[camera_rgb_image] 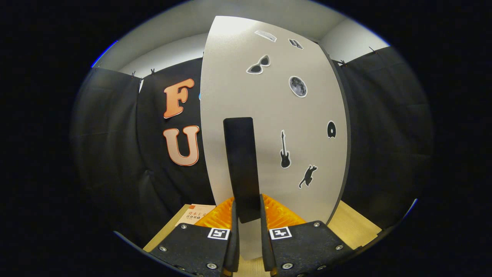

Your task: Open the shoe cabinet door, grab the shoes and put them into the shoe cabinet, then close the shoe cabinet door.

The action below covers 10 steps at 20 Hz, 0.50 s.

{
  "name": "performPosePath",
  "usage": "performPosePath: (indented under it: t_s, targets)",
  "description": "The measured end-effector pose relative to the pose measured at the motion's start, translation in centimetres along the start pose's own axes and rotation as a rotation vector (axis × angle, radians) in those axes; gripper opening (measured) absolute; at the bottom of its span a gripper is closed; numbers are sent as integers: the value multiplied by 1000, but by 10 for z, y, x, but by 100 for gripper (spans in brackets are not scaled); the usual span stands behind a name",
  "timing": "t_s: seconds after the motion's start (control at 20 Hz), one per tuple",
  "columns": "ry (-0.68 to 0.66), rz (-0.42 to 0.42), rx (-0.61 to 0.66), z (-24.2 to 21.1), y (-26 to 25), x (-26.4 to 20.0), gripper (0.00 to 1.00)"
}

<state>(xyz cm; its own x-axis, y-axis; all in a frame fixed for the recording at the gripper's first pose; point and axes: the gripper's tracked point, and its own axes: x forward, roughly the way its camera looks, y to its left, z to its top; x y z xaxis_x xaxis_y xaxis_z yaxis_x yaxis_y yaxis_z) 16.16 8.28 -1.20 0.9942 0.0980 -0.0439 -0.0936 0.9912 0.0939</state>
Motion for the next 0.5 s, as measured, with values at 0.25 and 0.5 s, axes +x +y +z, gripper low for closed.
performPosePath:
  t_s: [0.25,0.5]
  targets:
    - [-2,-19,0,-1,-6,-4,23]
    - [-2,-43,25,-3,-16,-17,23]
